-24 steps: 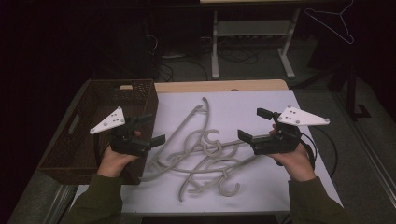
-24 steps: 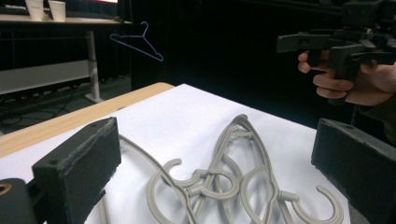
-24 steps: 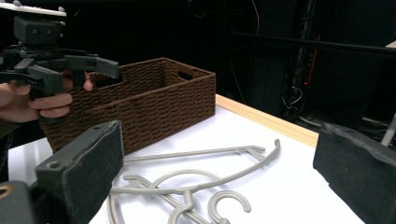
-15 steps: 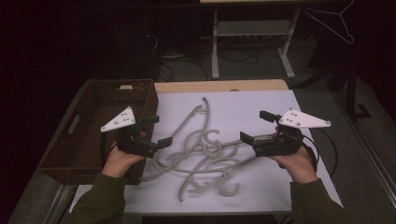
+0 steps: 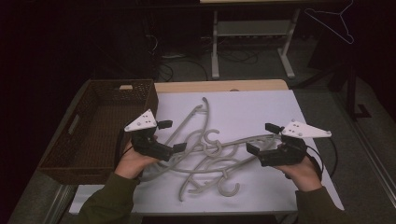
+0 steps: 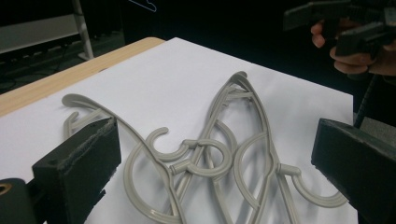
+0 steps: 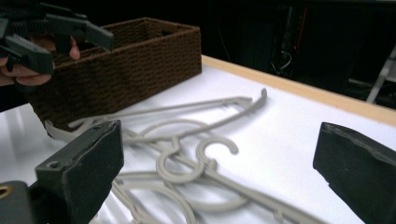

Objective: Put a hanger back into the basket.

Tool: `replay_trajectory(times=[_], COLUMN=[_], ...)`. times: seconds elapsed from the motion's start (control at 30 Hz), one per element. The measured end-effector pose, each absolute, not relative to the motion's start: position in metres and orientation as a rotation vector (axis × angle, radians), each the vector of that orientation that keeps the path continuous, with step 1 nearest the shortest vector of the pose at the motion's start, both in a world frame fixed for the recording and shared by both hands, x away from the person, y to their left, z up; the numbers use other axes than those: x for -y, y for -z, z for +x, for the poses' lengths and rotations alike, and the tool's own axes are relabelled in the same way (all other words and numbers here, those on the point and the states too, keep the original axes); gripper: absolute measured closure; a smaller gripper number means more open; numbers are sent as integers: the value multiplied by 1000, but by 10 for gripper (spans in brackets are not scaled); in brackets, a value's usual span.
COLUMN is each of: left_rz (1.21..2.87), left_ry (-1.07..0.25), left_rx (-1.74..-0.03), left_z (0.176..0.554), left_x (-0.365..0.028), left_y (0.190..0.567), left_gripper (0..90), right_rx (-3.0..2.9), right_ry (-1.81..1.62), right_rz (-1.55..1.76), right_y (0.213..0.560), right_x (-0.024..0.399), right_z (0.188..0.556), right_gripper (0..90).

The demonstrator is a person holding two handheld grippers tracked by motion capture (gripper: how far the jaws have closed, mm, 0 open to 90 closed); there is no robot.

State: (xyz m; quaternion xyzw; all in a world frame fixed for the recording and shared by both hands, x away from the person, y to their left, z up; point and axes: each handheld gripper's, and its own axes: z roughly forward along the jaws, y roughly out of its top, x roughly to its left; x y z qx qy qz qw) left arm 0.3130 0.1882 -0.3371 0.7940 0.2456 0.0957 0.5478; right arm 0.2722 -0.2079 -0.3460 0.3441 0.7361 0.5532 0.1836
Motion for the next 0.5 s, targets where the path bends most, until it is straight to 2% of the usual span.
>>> replay_trajectory(times=[0.5], left_rz=[1957], left_ry=[-219], left_rx=[-623], left_z=[323], left_x=[-165], left_y=[352], left_gripper=[9], right_rx=[-2122], right_ry=[-1503], right_rz=[1090], right_y=[393], right_x=[228], right_z=[257], right_gripper=[11])
